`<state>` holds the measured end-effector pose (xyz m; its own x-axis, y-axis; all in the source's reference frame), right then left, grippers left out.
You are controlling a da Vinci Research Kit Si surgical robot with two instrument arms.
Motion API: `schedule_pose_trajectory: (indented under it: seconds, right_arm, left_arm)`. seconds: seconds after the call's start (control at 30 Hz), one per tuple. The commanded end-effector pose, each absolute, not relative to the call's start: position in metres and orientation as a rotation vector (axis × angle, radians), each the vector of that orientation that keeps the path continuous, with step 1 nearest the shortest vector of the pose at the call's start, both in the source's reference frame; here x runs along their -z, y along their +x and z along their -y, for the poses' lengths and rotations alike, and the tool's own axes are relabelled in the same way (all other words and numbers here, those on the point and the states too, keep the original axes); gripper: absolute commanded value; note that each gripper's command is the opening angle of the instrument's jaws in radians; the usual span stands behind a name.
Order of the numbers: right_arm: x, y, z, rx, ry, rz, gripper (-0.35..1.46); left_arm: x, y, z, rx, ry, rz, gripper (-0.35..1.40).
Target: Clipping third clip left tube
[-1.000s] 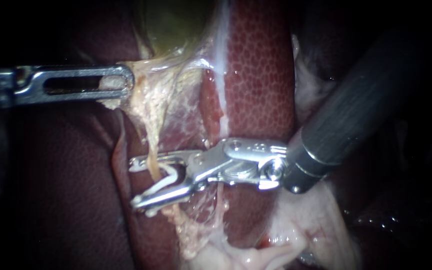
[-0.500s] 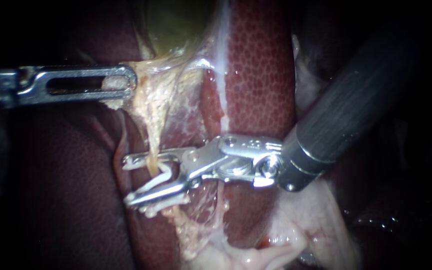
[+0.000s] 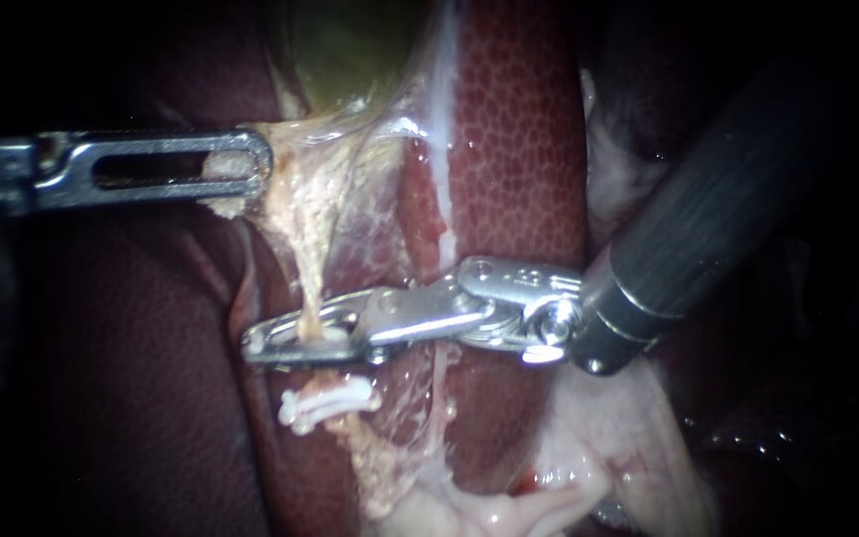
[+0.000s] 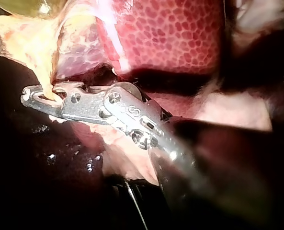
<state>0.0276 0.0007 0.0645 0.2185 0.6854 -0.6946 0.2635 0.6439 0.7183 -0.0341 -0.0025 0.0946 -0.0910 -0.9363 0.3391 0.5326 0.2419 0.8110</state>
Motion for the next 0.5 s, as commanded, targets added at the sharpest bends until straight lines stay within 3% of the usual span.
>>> schedule_pose_trajectory:
  seconds: [0.03, 0.5]
  right_arm:
    - [-0.0645, 0.0276, -0.0007, -0.347, 0.884, -1.358, -0.35]
    - [-0.0646, 0.0275, -0.0005, -0.346, 0.900, -1.353, -0.35]
  left_arm:
    - [-0.0946, -0.0341, 0.0025, 1.314, 0.498, 1.056, -0.16]
    - [-0.0947, -0.0341, 0.0024, 1.313, 0.499, 1.056, -0.16]
